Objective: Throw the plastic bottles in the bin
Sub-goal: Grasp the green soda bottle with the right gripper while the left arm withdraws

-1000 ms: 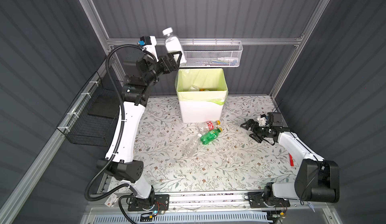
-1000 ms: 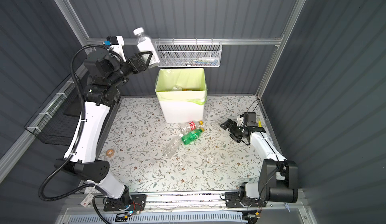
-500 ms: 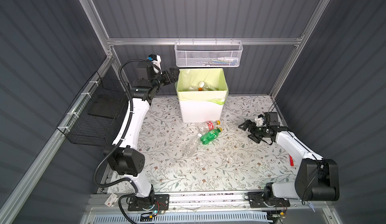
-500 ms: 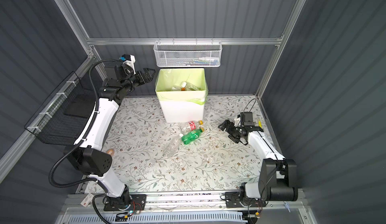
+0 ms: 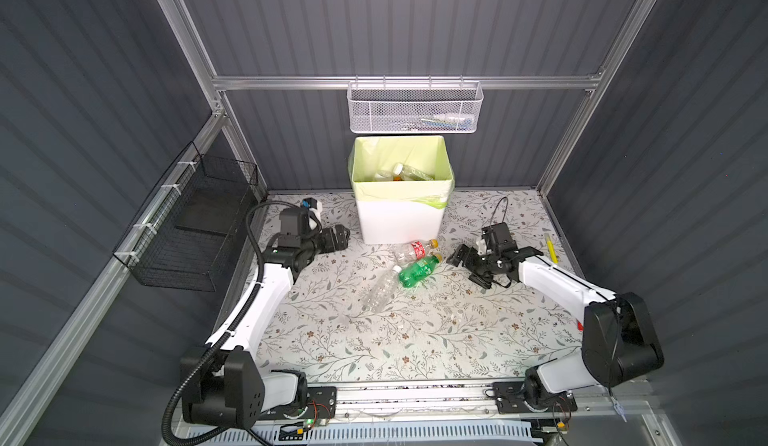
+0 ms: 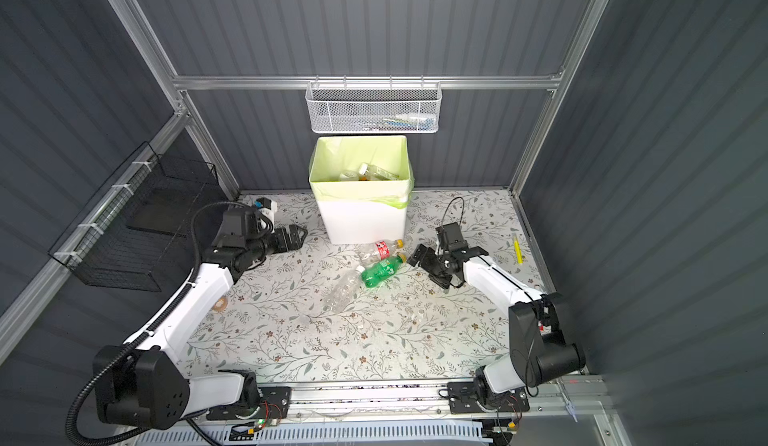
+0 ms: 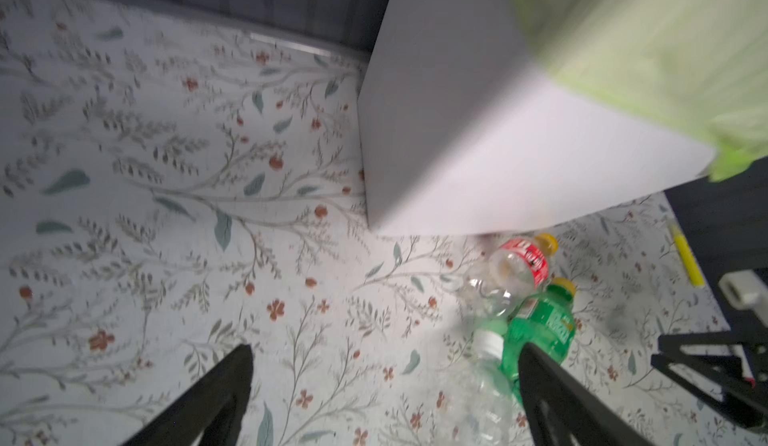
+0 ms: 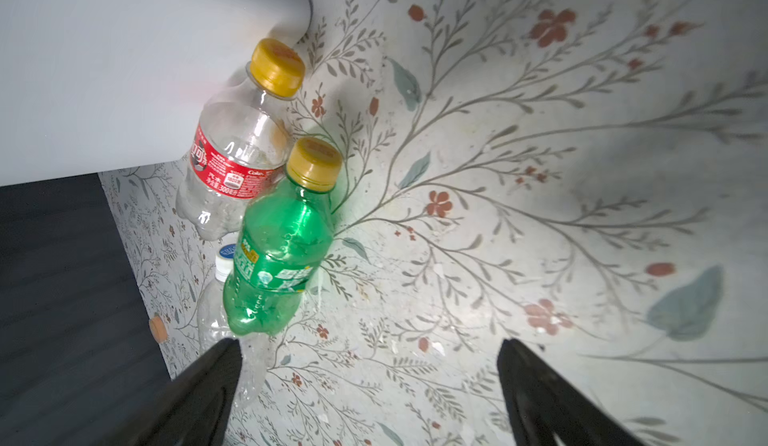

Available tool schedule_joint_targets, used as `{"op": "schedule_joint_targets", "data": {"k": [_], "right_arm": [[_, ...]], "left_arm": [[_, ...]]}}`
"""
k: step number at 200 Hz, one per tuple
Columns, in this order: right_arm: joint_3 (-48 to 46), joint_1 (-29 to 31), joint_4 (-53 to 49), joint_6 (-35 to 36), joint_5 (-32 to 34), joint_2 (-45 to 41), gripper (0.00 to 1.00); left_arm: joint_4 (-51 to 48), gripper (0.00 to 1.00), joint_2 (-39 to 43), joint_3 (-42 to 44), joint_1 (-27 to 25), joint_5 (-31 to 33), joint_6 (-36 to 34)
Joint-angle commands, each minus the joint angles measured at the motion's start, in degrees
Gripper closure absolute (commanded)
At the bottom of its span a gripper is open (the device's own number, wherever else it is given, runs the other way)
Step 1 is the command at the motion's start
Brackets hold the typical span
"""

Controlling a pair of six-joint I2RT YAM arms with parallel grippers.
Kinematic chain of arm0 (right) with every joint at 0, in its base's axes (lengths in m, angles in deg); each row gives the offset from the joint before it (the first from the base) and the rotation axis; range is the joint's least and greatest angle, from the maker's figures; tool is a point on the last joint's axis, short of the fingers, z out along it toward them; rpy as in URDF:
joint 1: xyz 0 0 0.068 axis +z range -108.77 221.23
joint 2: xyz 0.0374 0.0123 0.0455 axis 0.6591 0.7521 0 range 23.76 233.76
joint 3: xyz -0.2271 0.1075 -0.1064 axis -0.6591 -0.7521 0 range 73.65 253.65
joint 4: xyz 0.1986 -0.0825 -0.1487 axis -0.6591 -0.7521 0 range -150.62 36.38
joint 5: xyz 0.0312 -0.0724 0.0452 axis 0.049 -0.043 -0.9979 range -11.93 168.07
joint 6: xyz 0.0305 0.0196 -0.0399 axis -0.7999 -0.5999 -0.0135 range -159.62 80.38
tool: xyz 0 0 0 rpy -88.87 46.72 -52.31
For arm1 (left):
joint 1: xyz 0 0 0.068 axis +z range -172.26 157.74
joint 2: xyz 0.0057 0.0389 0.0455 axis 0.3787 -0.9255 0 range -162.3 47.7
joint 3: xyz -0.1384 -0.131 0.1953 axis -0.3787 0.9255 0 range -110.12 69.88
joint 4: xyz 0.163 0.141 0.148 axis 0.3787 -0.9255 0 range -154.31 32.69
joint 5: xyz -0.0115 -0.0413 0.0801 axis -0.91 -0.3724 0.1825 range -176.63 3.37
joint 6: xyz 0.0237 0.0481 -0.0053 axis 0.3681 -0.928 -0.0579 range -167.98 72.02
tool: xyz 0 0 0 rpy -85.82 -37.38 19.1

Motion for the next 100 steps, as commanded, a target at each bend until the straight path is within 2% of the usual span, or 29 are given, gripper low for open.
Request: {"op": "schedule_joint_targets", "data": {"k": [1, 34, 64, 100], "right_arm": [[4.6, 3.7, 0.8, -7.4, 4.7, 4.0, 0.04], [9.6, 9.0, 0.4, -11.0, 6.3, 10.3, 0.04], [12.7, 12.0, 0.3, -14.4, 7.6, 14.5, 0.05], [16.3, 14.5, -2.9, -16.1, 10.2, 18.3, 0.07]], "left_arm": [[2.8, 0.01, 5.4, 3.8, 0.1, 0.6, 0.5], [3.7, 0.01, 8.8, 7.6, 0.1, 4.8, -0.8], [4.3, 0.01, 8.4, 9.4, 0.1, 7.9, 0.6], [6.0, 0.01, 10.3, 11.7, 0.1, 18.8, 6.0]]}}
